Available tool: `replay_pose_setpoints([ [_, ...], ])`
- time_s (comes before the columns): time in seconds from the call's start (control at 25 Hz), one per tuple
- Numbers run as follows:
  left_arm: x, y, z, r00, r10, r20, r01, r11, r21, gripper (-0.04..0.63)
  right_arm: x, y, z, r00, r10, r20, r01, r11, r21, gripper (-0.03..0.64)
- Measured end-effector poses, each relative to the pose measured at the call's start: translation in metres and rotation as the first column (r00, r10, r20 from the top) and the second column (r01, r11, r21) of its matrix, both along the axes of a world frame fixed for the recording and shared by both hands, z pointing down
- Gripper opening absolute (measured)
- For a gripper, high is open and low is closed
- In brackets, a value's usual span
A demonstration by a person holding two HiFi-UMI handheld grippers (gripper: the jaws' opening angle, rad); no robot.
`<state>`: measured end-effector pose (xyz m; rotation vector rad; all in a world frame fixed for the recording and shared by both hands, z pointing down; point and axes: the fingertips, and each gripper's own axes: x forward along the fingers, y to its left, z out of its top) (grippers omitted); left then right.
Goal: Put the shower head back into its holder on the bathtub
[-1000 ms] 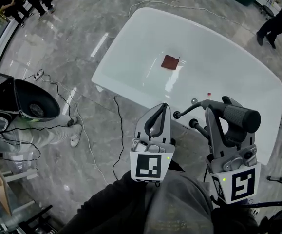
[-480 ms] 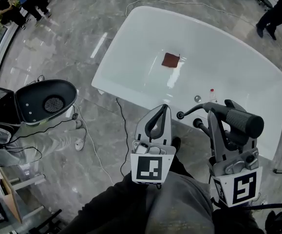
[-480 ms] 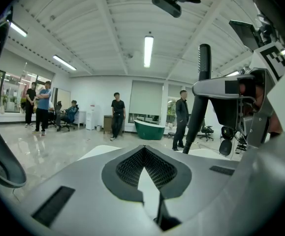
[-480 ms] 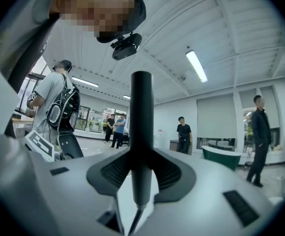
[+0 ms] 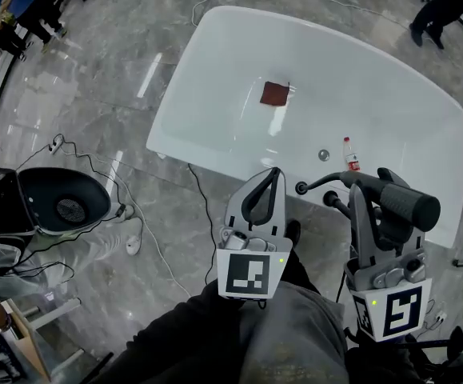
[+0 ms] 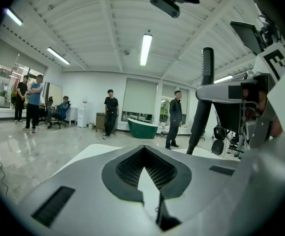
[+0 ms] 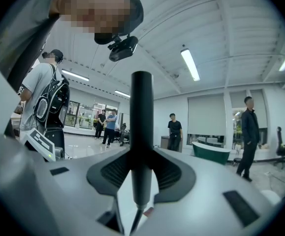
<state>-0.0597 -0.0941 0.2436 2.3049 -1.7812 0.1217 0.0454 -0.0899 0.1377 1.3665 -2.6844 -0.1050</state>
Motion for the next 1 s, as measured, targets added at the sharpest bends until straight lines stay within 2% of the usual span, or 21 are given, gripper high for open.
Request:
replay_pose_setpoints([
  [1.0,0.013,-0.007,0.028,0.999,0.049,-0.010,-0.050,0.998,-0.046,0.003,0.012,-0.001,0.049,0.998,0.056,0.016,-0.055,0.995,-0.086,0.143],
])
